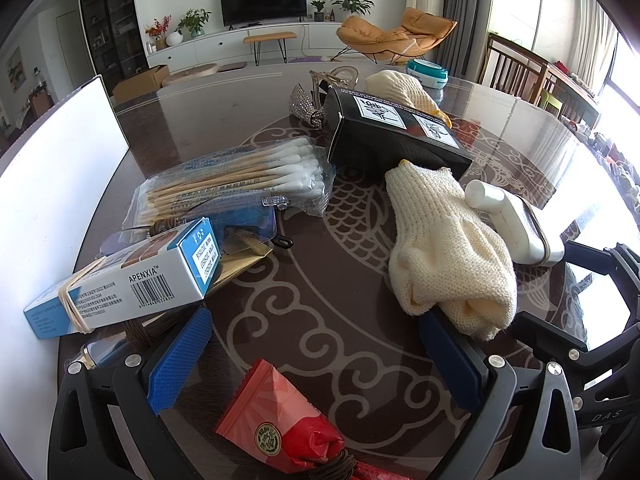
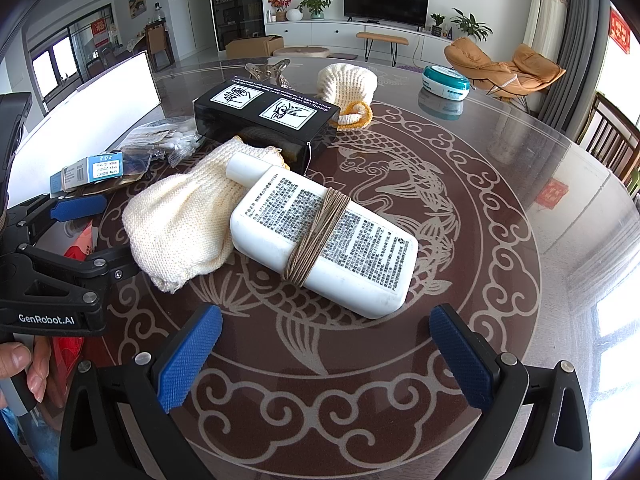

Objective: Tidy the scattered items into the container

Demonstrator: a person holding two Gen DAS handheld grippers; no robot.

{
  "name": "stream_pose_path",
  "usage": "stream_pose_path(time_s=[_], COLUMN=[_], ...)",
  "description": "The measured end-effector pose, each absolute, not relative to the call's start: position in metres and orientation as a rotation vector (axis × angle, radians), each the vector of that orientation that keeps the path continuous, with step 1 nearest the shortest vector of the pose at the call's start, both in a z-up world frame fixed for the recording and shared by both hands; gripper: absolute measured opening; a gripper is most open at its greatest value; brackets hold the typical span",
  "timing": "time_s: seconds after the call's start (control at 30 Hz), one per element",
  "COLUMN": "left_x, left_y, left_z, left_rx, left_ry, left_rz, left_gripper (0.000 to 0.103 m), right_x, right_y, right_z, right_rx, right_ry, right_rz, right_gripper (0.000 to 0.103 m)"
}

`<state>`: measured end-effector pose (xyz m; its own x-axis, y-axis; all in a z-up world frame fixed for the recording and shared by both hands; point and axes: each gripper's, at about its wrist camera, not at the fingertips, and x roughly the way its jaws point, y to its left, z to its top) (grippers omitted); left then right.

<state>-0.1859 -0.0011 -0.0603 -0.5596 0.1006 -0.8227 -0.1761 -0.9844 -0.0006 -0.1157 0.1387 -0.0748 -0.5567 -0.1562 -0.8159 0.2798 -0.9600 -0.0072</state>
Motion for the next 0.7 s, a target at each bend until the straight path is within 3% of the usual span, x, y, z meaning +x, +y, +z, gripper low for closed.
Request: stream_pose_path(time_s=[0.7], left_x=[-0.1857], left_y=[-0.0016], left_z=[-0.061], left_rx=[-1.385], left_ry=[0.122], left_rz=[2.641], left_gripper=[0.103], right_x=[-0.1155], right_y=[0.1385], right_z=[-0.0748], right_rx=[1.324], right_ry=[0.199], right_rz=[-2.565], right_gripper=[0.103])
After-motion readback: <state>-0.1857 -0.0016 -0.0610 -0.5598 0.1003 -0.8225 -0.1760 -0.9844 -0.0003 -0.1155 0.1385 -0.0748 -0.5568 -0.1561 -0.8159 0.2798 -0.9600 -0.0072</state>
